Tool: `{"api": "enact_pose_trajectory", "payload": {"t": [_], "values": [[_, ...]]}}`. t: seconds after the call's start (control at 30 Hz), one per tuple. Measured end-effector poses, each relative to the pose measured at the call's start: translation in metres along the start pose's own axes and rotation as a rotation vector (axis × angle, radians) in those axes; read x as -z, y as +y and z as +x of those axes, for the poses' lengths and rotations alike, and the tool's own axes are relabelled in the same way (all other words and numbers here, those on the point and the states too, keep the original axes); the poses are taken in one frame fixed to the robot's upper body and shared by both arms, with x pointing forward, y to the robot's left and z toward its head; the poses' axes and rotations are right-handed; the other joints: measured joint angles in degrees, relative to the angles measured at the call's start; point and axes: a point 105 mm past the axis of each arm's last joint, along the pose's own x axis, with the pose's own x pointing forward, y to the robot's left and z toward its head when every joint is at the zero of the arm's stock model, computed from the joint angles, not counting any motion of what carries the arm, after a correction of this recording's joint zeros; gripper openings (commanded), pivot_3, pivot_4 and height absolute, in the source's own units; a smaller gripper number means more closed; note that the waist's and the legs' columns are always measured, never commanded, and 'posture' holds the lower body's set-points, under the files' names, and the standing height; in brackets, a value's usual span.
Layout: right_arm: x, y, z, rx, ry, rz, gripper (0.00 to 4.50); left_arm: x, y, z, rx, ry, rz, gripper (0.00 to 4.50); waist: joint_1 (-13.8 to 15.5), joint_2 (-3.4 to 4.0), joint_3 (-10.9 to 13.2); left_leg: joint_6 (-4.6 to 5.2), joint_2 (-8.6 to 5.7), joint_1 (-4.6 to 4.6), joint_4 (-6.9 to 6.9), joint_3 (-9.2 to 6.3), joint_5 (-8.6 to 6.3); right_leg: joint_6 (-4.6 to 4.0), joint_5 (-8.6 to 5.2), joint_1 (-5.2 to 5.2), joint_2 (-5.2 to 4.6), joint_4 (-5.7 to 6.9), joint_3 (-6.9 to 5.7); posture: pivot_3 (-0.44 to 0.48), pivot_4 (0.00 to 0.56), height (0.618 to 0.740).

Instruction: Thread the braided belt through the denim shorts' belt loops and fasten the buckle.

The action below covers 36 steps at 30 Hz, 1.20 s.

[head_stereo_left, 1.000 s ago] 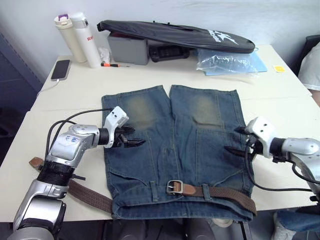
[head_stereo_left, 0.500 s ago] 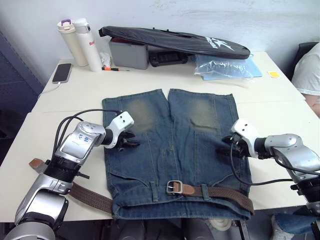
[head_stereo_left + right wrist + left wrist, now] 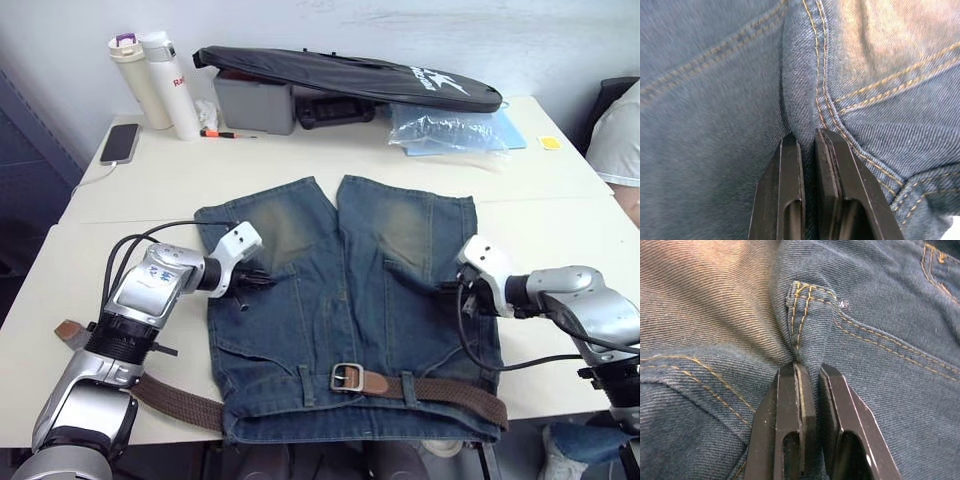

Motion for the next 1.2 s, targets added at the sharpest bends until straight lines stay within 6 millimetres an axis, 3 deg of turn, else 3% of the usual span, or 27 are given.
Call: {"api": "enact_pose_trajectory", "payload": {"t": [0.1,0.2,0.43,0.63,0.7,0.77,0.8,0.83,0.87,0.97,1.0,1.1,1.2], "values": [[-0.034,-0.015,0.006,0.041,-0.084,-0.042,0.01,-0.019,0.025,-0.002,-0.092,-0.024,0.068,0.0,-0.1,-0.13,0.1,0.06,0.0,0.04,-0.03,0.0,0.04,-0.04,0.05,-0.05,0.01,0.11,-0.01,0.0,0.15,0.74],[-0.05,-0.037,0.02,0.107,-0.088,-0.092,0.01,-0.033,0.047,-0.003,-0.168,-0.022,0.139,0.0,-0.1,-0.12,0.1,-0.09,-0.01,0.06,-0.07,0.02,0.14,-0.03,0.05,-0.05,0.02,0.12,0.0,0.0,0.15,0.74],[-0.051,-0.064,0.058,0.161,-0.019,-0.128,0.01,-0.041,0.069,0.01,-0.224,-0.011,0.202,0.0,-0.2,-0.09,0.1,-0.17,-0.04,-0.65,0.05,0.39,0.24,0.14,0.15,-0.92,-0.11,0.35,-0.2,0.0,0.15,0.74],[-0.051,-0.072,0.062,0.164,-0.009,-0.135,0.01,-0.041,0.077,0.015,-0.266,-0.015,0.245,0.0,-0.2,-0.09,0.1,-0.17,-0.02,-0.6,-0.02,0.51,0.24,0.17,0.17,-0.89,-0.15,0.46,-0.25,0.0,0.15,0.74],[-0.05,-0.073,0.063,0.161,-0.013,-0.122,0.95,-0.039,0.078,0.015,-0.27,-0.019,0.242,0.95,-0.3,-0.09,0.1,-0.17,-0.02,-0.58,0.02,0.53,0.24,0.17,0.18,-0.89,-0.15,0.55,-0.22,0.0,0.15,0.74],[-0.05,-0.073,0.062,0.158,-0.017,-0.115,1.61,-0.039,0.078,0.014,-0.264,-0.029,0.243,1.57,-0.3,-0.08,0.1,-0.15,-0.02,-0.55,0.04,0.52,0.27,0.16,0.19,-0.89,-0.15,0.7,-0.21,0.0,0.15,0.74],[-0.051,-0.074,0.06,0.16,-0.025,-0.111,2.24,-0.04,0.077,0.012,-0.249,-0.037,0.237,2.15,-0.3,-0.08,0.1,-0.14,-0.02,-0.55,0.04,0.52,0.29,0.16,0.19,-0.92,-0.14,0.75,-0.21,0.0,0.15,0.74],[-0.051,-0.075,0.059,0.163,-0.028,-0.109,2.44,-0.039,0.077,0.012,-0.247,-0.037,0.234,2.35,-0.3,-0.08,0.1,-0.14,-0.02,-0.54,0.03,0.52,0.29,0.16,0.19,-0.92,-0.14,0.76,-0.21,0.0,0.15,0.74],[-0.051,-0.075,0.058,0.162,-0.029,-0.108,3.06,-0.039,0.077,0.011,-0.241,-0.042,0.228,2.94,-0.3,-0.08,0.1,-0.14,-0.02,-0.54,0.03,0.52,0.3,0.16,0.19,-0.92,-0.14,0.77,-0.21,0.0,0.15,0.74],[-0.057,-0.075,0.049,0.135,-0.05,-0.114,4.31,-0.039,0.078,-0.002,-0.206,-0.068,0.176,4.08,-0.4,-0.06,0.1,-0.14,-0.02,-0.61,0.02,0.53,0.3,0.16,0.19,-1.01,-0.14,0.76,-0.21,0.0,0.15,0.74],[-0.063,-0.075,0.043,0.127,-0.066,-0.122,4.5,-0.041,0.079,-0.01,-0.19,-0.09,0.146,4.49,-0.4,-0.05,0.1,-0.14,-0.02,-0.61,0.01,0.53,0.29,0.16,0.18,-1.03,-0.14,0.77,-0.21,0.0,0.15,0.74],[-0.079,-0.074,0.023,0.116,-0.104,-0.162,4.5,-0.053,0.08,-0.034,-0.16,-0.163,0.105,4.49,-0.7,-0.04,0.1,-0.14,0.01,-0.6,-0.04,0.57,0.29,0.16,0.18,-1.07,-0.15,0.77,-0.25,0.0,0.15,0.74],[-0.093,-0.056,0.009,0.03,-0.152,-0.21,4.5,-0.059,0.079,-0.062,-0.141,-0.244,0.068,4.49,-1.2,-0.03,0.1,-0.14,0.06,-0.58,-0.08,0.59,0.29,0.16,0.18,-1.09,-0.13,0.79,-0.26,0.0,0.15,0.74]]}}
